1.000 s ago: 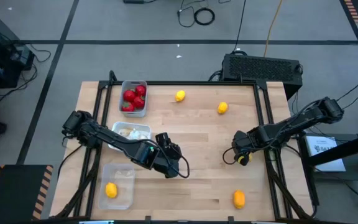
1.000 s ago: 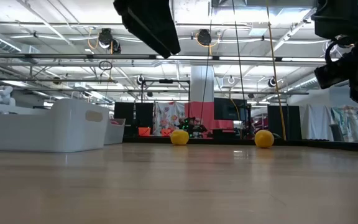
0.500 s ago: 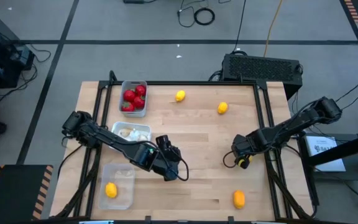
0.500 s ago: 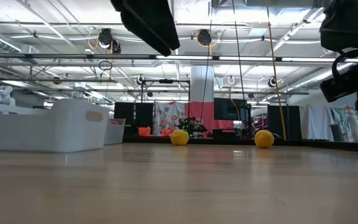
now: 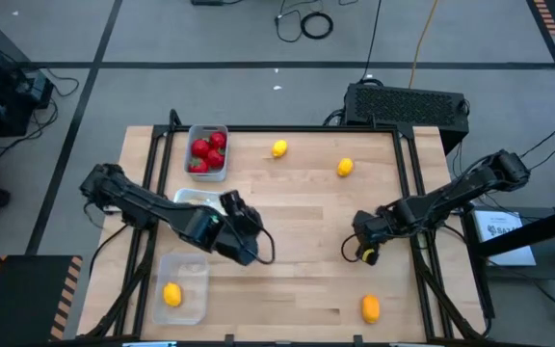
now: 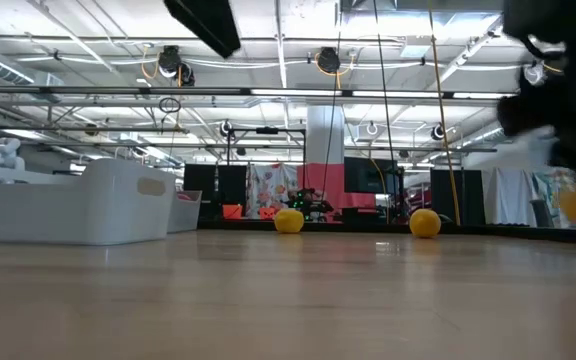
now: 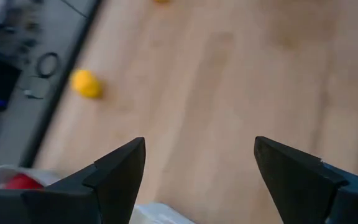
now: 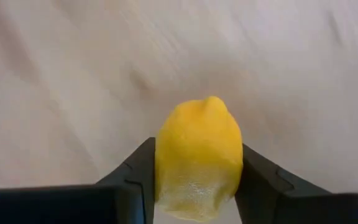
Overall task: Sort produce into baskets
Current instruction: Put the yellow lemon into the transparent bin
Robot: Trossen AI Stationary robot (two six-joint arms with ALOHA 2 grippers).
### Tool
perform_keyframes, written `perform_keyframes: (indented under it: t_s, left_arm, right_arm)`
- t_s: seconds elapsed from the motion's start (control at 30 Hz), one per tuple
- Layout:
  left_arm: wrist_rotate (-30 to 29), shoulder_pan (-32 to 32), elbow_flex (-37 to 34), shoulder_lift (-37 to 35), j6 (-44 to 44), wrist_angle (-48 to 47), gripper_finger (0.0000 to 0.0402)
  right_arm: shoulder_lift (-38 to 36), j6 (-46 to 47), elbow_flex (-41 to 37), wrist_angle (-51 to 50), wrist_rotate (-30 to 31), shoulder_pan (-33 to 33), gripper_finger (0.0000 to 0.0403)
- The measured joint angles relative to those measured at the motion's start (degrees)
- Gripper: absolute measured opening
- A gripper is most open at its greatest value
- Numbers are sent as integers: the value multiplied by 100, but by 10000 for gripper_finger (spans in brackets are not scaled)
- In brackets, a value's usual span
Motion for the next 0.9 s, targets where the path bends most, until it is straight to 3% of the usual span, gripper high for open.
perform_keyframes:
  t_s: [0.1, 0.27, 0.43, 0.57, 0.7, 0.9]
  left_arm:
    - [-378, 48, -280, -398, -56, 1, 308]
    - [-337, 270, -1206, -1096, -223, 129, 308]
    - [7, 504, -2236, -1903, -478, 480, 308]
    - [139, 613, -2947, -2562, -660, 940, 308]
    - [162, 670, -3477, -3057, -676, 1380, 308]
    - [-4, 887, -3709, -3403, -675, 1529, 308]
  right_arm:
    - [9, -483, 17, 1444, 364, 0, 148]
    - [471, -1687, 20, 4708, 859, 9, 175]
    - [1629, -2877, 36, 7910, 899, 11, 177]
    - [2830, -3791, 359, 9766, 913, 39, 174]
    - [4032, -4311, 1231, 10802, 896, 44, 174]
    - [5627, -5079, 3300, 10522, 553, 52, 174]
